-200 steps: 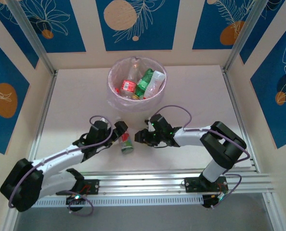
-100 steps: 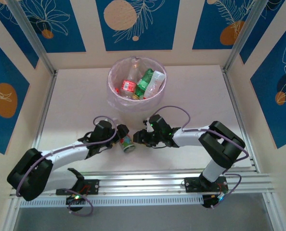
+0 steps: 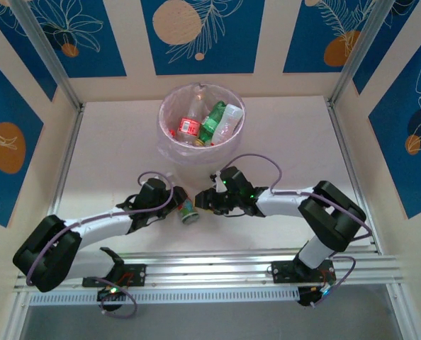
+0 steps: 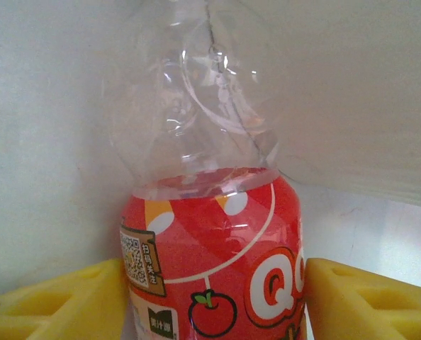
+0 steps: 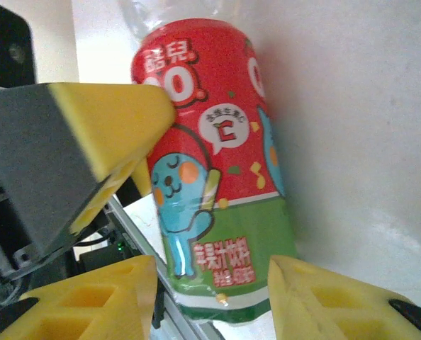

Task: Put the plastic bottles in the bin

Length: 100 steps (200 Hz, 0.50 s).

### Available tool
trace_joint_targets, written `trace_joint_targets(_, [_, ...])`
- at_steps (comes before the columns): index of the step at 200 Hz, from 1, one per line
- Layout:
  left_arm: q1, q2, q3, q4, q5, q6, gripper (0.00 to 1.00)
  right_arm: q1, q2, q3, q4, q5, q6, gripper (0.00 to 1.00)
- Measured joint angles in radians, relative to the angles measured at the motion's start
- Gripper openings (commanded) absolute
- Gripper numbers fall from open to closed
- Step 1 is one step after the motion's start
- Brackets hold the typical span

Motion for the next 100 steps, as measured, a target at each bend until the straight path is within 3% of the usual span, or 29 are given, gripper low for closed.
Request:
trace_joint_targets(57, [0.0, -0.061, 0.001, -0.078, -0.029, 0.025, 0.59, -0.066, -0.103, -0.003, -0.095, -0.003, -0.033, 0.46])
trace_joint_targets(100, [0.038, -0.233, 0.034, -0.241, -0.071, 0.076, 0.57, -0.285, -0.365, -0.006, -0.288, 0.005, -0.121, 0.47])
